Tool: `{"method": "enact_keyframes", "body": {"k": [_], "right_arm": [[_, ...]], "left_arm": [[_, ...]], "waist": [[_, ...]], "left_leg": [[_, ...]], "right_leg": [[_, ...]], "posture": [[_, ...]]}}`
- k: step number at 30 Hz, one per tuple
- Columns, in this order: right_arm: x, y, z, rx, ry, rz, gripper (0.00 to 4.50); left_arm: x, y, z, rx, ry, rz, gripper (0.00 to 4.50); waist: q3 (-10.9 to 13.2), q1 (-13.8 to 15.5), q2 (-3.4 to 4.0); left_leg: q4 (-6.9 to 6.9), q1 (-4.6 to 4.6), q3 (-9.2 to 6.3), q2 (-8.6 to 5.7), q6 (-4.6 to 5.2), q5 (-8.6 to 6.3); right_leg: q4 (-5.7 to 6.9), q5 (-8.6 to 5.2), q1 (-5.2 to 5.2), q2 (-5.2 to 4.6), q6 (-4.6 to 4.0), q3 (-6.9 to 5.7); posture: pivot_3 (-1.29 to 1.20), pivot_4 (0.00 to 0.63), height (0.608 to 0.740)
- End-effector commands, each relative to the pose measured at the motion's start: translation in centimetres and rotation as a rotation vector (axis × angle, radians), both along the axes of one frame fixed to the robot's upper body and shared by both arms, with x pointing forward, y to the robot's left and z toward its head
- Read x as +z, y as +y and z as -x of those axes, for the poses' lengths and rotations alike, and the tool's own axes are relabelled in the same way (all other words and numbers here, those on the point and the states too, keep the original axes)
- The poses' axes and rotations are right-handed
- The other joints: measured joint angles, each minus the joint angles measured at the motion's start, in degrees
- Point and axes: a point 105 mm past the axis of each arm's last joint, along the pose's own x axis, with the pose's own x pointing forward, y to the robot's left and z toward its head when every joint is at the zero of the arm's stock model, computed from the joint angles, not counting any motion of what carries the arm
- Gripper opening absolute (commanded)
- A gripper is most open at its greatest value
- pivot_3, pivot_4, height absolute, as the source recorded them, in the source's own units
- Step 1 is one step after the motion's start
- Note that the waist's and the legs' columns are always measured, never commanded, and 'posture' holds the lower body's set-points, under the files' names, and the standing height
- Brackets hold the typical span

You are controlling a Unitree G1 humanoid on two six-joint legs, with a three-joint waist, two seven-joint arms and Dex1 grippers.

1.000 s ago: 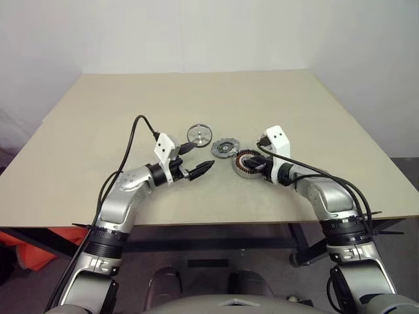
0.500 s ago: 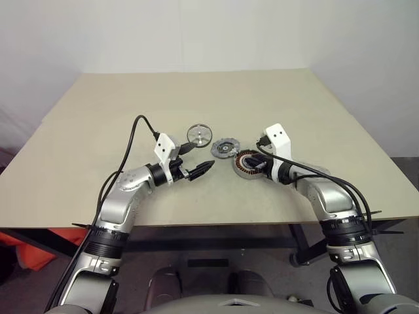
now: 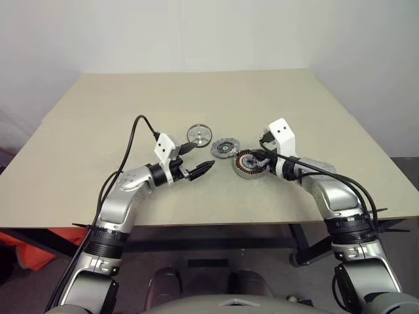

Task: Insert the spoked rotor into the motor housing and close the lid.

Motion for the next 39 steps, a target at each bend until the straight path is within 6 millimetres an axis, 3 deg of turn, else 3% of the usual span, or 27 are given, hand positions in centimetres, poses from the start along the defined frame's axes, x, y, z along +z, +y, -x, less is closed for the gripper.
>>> {"method": "enact_keyframes", "body": {"k": [1,8,14,19,25,30,39], "right_arm": [[1.3,0.5,-0.4,0.015,-0.056,0.009,0.03],[0.6,0.8,-0.3,0.021,-0.051,0.02,0.03],[4.2,1.6,-1.6,-0.01,-0.203,-0.108,0.03],[4.6,2.3,-1.7,0.0,-0.229,-0.122,0.03],[4.6,2.6,-1.6,0.0,-0.242,-0.126,0.03],[4.7,2.6,-1.7,0.001,-0.252,-0.121,0.03],[5.9,2.5,-1.9,-0.021,-0.292,-0.136,0.03]], "left_arm": [[1.4,-0.3,-0.1,-0.013,-0.046,0.016,4.5],[2.0,0.4,-0.8,0.05,-0.037,0.071,4.5],[2.8,4.7,-5.1,0.398,0.064,0.269,4.5],[2.5,6.3,-7.0,0.524,0.198,0.401,4.5],[0.8,5.8,-8.2,0.549,0.401,0.521,4.5],[0.3,3.9,-9.3,0.509,0.548,0.619,4.5],[-2.4,1.6,-11.2,0.543,0.795,0.622,4.5]], "waist": [[0.0,0.0,0.0],[0.0,0.0,0.0],[0.0,-0.23,0.0],[0.0,-0.19,-0.03],[0.02,0.22,-0.07],[0.03,0.99,-0.09],[0.04,1.15,-0.1]], "left_leg": [[0.0,0.0,0.0,0.0,0.0,0.0],[0.0,0.0,0.0,0.0,0.0,0.0],[0.04,0.0,0.0,0.0,-0.01,0.01],[0.11,-0.01,-0.01,-0.01,0.04,-0.02],[0.11,-0.15,-0.01,-0.04,0.12,-0.07],[0.12,-0.17,-0.01,-0.03,0.13,-0.07],[0.07,-0.19,-0.05,-0.06,0.14,-0.08]], "right_leg": [[0.0,0.0,0.0,0.0,0.0,0.0],[0.0,0.0,0.0,0.0,0.0,0.0],[0.04,0.01,-0.01,0.01,-0.01,0.0],[0.04,0.07,0.04,0.0,-0.11,-0.01],[-0.09,0.22,0.03,-0.02,-0.37,-0.03],[-0.12,0.22,0.03,-0.02,-0.37,-0.06],[-0.25,0.24,0.05,-0.02,-0.32,-0.08]], "posture": [[0.0,0.0,0.74],[0.0,0.0,0.74],[0.0,0.0,0.74],[0.0,0.0,0.74],[0.0,0.0,0.74],[0.0,0.0,0.74],[0.0,0.0,0.74]]}}
